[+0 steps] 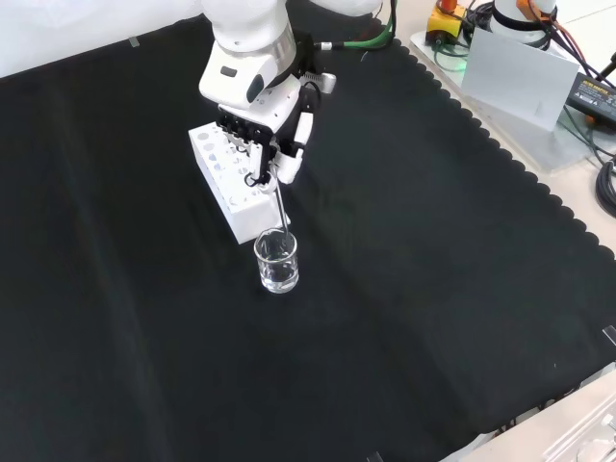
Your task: Put the glass rod back on the white test tube rack.
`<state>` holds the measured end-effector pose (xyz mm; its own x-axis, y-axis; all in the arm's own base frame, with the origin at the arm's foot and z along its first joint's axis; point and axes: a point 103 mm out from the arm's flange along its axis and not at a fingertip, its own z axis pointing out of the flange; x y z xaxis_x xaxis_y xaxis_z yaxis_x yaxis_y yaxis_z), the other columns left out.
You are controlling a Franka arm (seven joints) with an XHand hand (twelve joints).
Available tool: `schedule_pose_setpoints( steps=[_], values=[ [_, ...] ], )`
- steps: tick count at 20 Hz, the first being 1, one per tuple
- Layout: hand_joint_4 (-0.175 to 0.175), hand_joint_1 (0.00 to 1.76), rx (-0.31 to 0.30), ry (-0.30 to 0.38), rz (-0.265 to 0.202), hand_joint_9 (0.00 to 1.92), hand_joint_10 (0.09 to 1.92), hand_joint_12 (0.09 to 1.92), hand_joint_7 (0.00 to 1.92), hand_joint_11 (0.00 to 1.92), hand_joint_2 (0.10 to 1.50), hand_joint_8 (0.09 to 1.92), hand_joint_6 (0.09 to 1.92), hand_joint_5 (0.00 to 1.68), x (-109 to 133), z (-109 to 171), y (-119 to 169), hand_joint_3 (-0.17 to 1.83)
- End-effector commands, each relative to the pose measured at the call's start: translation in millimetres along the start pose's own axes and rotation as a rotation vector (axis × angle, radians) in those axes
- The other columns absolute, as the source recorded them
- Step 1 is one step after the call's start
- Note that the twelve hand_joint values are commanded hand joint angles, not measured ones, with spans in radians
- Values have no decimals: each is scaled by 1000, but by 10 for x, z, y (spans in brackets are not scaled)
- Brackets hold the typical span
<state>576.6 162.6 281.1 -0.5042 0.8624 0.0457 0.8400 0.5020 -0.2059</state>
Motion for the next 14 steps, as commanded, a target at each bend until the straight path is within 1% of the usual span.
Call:
schedule_pose_setpoints(
  steps=[1,8,14],
  values=[
    [-175,1201,15,-13,13,1861,460,883,1722,1784,1102,527,693,1201,-41,-5,24,-175],
    [-175,1201,1,3,18,1861,460,883,1722,1784,1102,527,693,1201,-74,-44,45,-175],
    [-175,1201,-17,-3,35,1861,460,883,1722,1783,1102,527,694,1200,-97,-178,9,-175]
  ],
)
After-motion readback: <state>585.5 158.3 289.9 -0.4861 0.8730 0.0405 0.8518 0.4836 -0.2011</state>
